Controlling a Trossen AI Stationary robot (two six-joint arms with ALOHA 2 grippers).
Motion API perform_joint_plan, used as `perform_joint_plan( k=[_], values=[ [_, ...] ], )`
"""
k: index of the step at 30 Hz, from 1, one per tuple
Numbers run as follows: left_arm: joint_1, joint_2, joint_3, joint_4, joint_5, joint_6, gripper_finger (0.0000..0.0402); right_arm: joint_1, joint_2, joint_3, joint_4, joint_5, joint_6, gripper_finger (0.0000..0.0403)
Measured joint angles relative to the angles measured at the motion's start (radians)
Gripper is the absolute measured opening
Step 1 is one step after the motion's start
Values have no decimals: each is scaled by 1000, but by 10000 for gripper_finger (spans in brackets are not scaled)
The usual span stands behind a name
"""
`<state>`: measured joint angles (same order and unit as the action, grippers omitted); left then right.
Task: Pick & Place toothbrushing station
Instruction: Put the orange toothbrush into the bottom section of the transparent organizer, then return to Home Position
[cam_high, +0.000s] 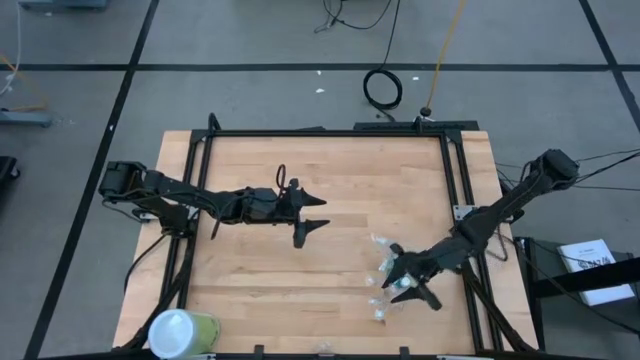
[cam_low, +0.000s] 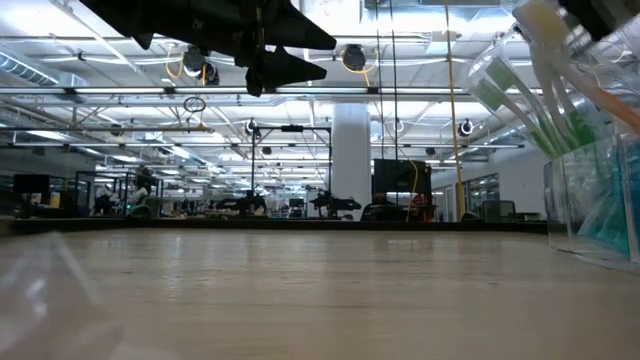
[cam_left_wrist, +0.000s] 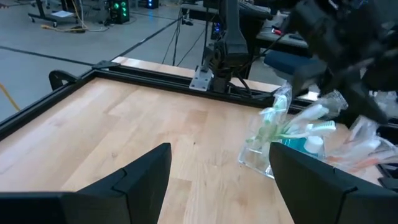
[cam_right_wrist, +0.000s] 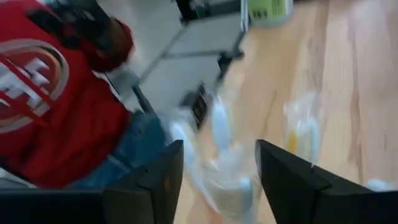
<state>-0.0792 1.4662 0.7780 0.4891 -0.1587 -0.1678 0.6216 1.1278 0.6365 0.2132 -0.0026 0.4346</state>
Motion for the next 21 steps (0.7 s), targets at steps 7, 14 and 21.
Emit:
perform_joint_plan(
  k=[7,14,21],
  values=[
    [9,0,0,40,-20,129,280,0,-268,0,-27,-181,-84,192],
    [35,-15,0,-98,-53,163,280,1,-487,0,-44,-314,-321,190],
    [35,-176,0,-336,-39,152,280,0,-652,0,-125,-314,-298,189]
  ],
)
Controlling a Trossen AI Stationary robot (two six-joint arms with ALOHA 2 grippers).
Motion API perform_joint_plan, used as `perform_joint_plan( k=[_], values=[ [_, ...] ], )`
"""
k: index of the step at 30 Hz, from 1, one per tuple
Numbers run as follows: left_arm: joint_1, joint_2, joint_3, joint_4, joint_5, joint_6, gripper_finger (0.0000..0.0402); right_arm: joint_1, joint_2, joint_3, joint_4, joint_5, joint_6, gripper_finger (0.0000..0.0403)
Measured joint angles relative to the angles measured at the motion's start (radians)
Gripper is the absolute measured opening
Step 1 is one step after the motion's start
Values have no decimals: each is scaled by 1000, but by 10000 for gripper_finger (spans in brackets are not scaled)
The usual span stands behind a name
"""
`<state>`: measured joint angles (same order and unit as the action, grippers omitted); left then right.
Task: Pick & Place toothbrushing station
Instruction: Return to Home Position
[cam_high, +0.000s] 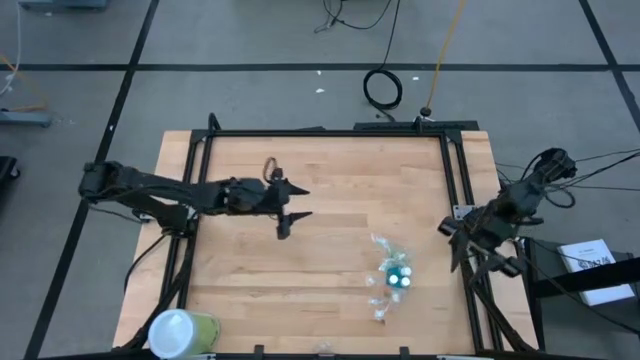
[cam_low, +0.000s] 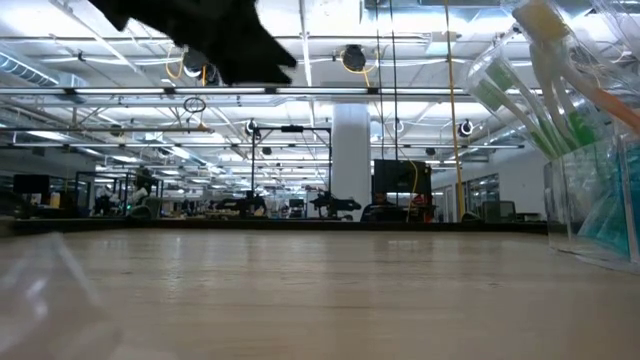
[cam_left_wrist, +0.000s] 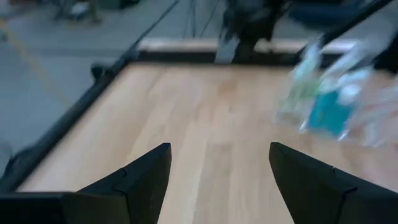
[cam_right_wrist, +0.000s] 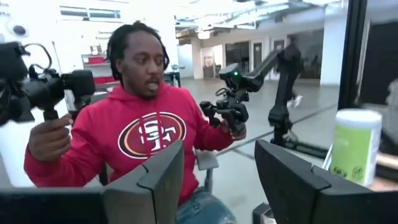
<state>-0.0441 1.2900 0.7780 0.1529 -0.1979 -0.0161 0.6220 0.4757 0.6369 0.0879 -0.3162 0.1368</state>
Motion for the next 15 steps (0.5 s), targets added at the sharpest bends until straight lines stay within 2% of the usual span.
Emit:
perform_joint_plan(
  k=[3,6,11,13,15],
  values=[
    [0,-111,-10,-26,77,62,280,0,-55,1,-67,24,-79,188],
    [10,-242,-66,-39,125,96,280,0,-103,2,-172,185,-97,190],
    [52,-550,-302,3,137,81,280,-1,-176,1,-332,521,-107,191],
    [74,-690,-418,45,159,47,280,-1,-201,-11,-325,575,-133,189],
    [87,-817,-520,108,180,5,280,-1,-227,-36,-294,562,-168,188]
  ],
)
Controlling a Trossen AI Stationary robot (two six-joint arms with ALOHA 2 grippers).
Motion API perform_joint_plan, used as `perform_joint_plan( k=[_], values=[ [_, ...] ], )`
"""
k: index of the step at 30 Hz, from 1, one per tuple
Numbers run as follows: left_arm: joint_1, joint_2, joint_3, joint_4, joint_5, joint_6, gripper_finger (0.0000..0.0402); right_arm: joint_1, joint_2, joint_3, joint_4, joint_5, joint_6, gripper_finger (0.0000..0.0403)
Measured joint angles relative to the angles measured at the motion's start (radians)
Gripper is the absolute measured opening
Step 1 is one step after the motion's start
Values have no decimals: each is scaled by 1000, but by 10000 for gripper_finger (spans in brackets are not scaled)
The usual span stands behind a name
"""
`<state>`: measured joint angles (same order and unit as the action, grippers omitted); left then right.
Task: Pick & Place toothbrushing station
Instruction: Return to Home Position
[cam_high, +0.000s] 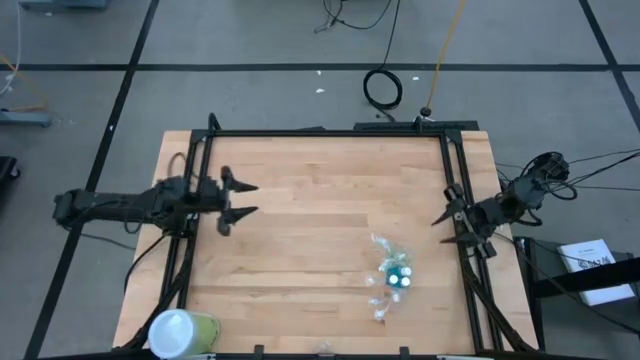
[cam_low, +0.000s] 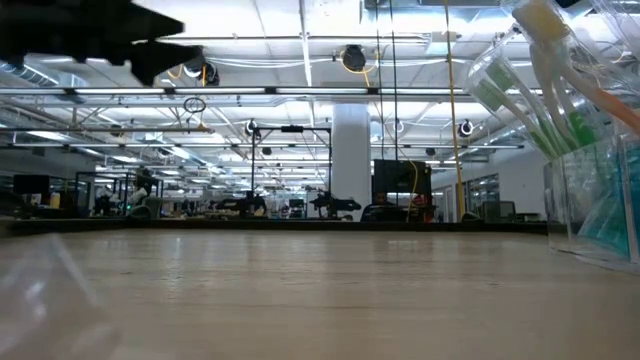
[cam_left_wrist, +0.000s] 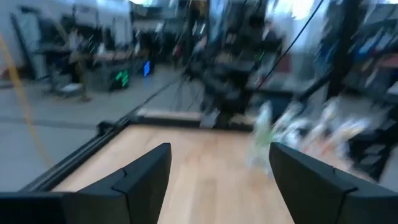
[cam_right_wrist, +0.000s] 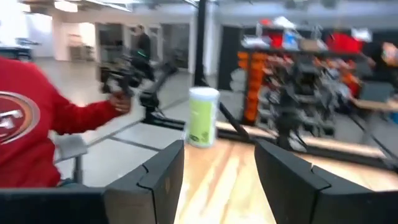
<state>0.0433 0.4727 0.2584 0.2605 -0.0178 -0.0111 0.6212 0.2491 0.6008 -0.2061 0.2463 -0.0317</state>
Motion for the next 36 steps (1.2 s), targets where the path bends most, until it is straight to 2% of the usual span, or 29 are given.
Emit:
perform_joint_plan(
  k=[5,8,10,14,20,29,32,36],
  values=[
    [0,-238,-185,64,53,-86,280,0,-83,-108,68,-61,-62,191],
    [0,-317,-247,38,35,-123,280,0,-162,-164,74,-16,-62,191],
    [0,-346,-242,-7,24,-126,280,0,-230,-196,73,19,-58,190],
    [0,-362,-243,-27,28,-101,280,-2,-245,-224,85,36,-66,188],
    [0,-362,-242,-20,52,-61,280,-6,-246,-314,203,66,-75,192],
    [-1,-362,-242,-52,53,-76,280,-27,-247,-581,674,72,-137,189],
    [-1,-361,-242,-61,53,-70,280,-69,-235,-581,618,71,-129,192],
    [-1,-353,-242,-65,45,-63,280,-160,-239,-582,657,74,-175,190]
  ],
)
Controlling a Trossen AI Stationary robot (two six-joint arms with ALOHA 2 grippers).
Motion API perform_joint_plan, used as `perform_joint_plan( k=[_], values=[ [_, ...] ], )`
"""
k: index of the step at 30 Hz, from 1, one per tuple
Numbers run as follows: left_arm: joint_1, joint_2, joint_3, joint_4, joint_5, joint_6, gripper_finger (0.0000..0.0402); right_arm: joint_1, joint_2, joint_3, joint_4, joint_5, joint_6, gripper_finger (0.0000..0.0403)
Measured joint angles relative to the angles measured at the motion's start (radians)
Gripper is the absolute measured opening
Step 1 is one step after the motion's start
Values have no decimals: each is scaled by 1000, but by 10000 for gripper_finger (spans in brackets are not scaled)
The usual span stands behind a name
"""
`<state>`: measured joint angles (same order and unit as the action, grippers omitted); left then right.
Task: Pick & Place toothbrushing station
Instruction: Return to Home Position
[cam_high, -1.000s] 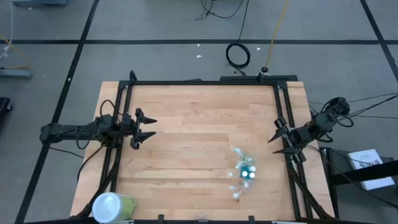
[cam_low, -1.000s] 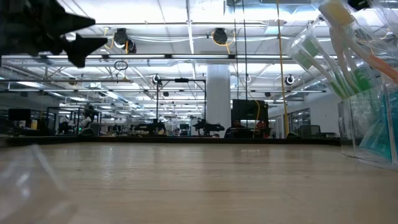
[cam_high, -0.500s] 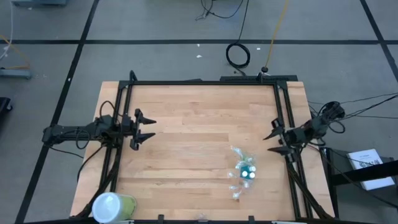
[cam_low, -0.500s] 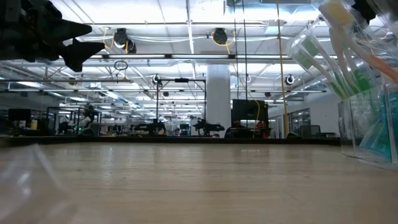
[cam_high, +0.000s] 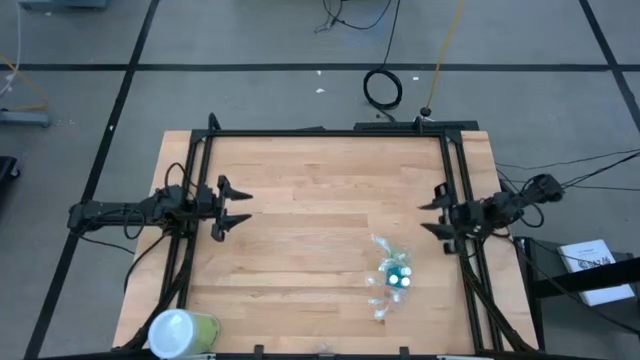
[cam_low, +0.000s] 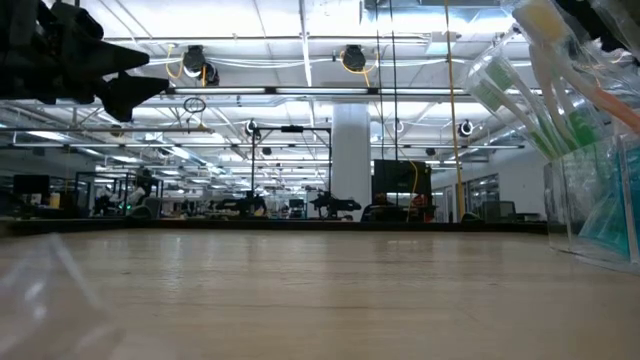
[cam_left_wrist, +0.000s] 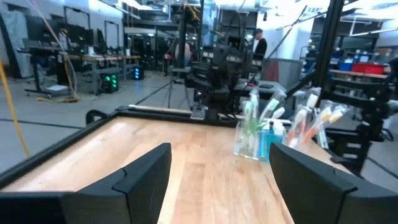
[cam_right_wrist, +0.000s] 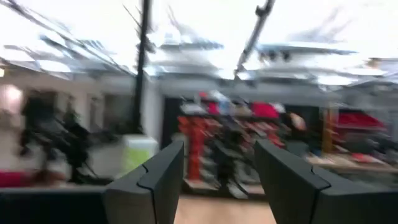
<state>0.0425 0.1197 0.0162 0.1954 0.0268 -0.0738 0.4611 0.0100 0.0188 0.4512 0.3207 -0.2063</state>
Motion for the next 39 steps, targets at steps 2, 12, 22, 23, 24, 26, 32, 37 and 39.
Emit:
perform_joint_plan(
  k=[2,12,22,23,24,26,32,37,39],
  values=[
    [0,-1,0,3,-11,20,280,-57,-6,0,-44,23,2,188],
    [0,-1,0,4,-21,45,280,-276,-7,20,-379,-150,147,190],
    [0,0,0,4,-27,43,280,-292,20,18,-412,-272,91,192],
    [0,-1,0,4,-27,43,280,-292,23,18,-405,-272,90,191],
    [0,-1,0,4,-27,43,280,-292,23,18,-397,-272,90,191],
    [0,0,0,4,-27,43,280,-292,23,18,-389,-270,90,190],
    [0,-1,0,4,-27,43,280,-292,24,17,-370,-270,90,190],
    [0,-1,0,4,-27,43,280,-292,24,17,-368,-270,90,191],
    [0,-1,0,4,-27,43,280,-292,24,17,-367,-270,90,190]
  ],
)
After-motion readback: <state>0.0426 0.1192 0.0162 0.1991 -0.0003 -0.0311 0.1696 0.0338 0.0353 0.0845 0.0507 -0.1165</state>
